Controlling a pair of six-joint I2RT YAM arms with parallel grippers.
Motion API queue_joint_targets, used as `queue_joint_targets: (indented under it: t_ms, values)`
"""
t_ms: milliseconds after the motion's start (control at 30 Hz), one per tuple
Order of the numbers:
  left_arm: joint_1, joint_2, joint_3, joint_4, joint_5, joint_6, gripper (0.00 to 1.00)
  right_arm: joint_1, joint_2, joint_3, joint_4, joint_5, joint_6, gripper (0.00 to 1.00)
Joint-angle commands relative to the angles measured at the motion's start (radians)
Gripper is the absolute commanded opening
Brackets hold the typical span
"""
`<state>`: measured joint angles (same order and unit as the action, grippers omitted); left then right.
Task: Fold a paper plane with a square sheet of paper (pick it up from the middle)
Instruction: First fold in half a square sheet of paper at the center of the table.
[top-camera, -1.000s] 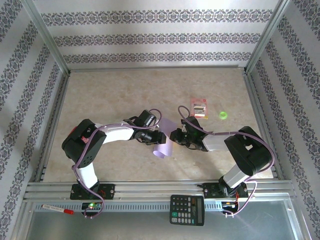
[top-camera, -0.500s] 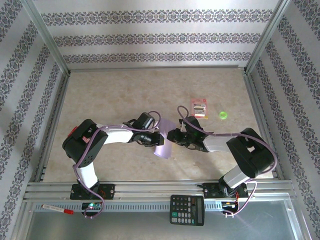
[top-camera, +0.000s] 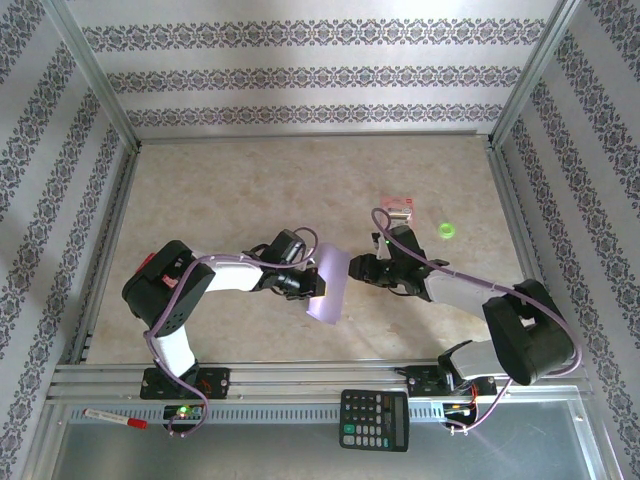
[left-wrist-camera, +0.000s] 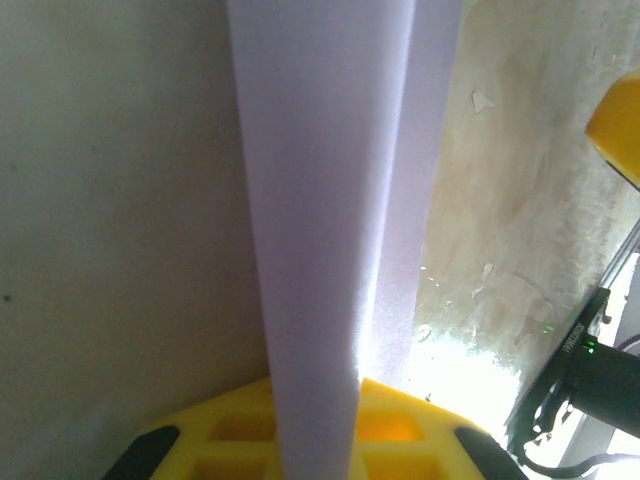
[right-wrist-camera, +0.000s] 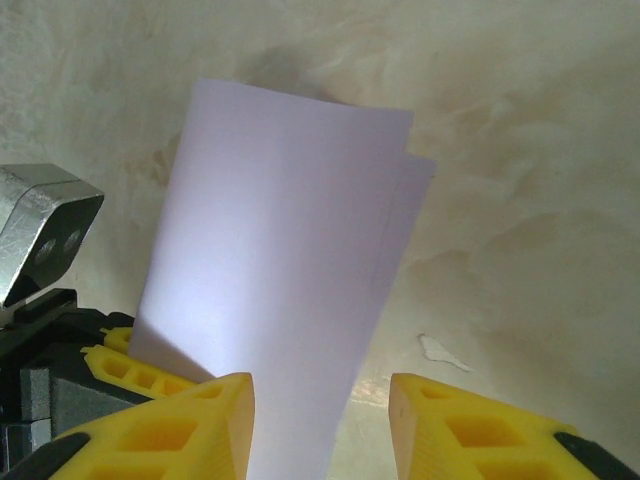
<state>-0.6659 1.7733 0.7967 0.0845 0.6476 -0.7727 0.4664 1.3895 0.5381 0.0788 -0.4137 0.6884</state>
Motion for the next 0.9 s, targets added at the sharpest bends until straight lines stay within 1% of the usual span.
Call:
queue_joint_targets:
  t_ms: [0, 100, 233, 367, 533, 867]
  values:
    - [0.003, -0.023, -0.009, 0.037, 0.023, -0.032, 0.12, 0.043, 0.050, 0.029, 0.016, -0.027, 0.022, 0.37]
    - [0.003, -0.017, -0.008, 0.028, 0.019, -0.027, 0.12, 0.064, 0.078, 0.029, 0.038, -0.007, 0.037, 0.30]
    - [0.003, -0.015, -0.004, 0.001, 0.008, -0.013, 0.12, 0.055, 0.091, 0.038, 0.033, 0.018, 0.023, 0.28]
    - [0.003, -0.015, 0.011, -0.072, -0.018, 0.030, 0.13, 0.022, 0.099, 0.072, 0.023, 0.019, 0.000, 0.29]
    - [0.002, -0.012, 0.030, -0.140, -0.058, 0.067, 0.14, 0.007, 0.157, 0.118, 0.015, 0.035, -0.004, 0.31]
    - [0.002, -0.009, 0.033, -0.179, -0.084, 0.092, 0.17, -0.019, 0.279, 0.187, 0.027, 0.042, -0.022, 0.31]
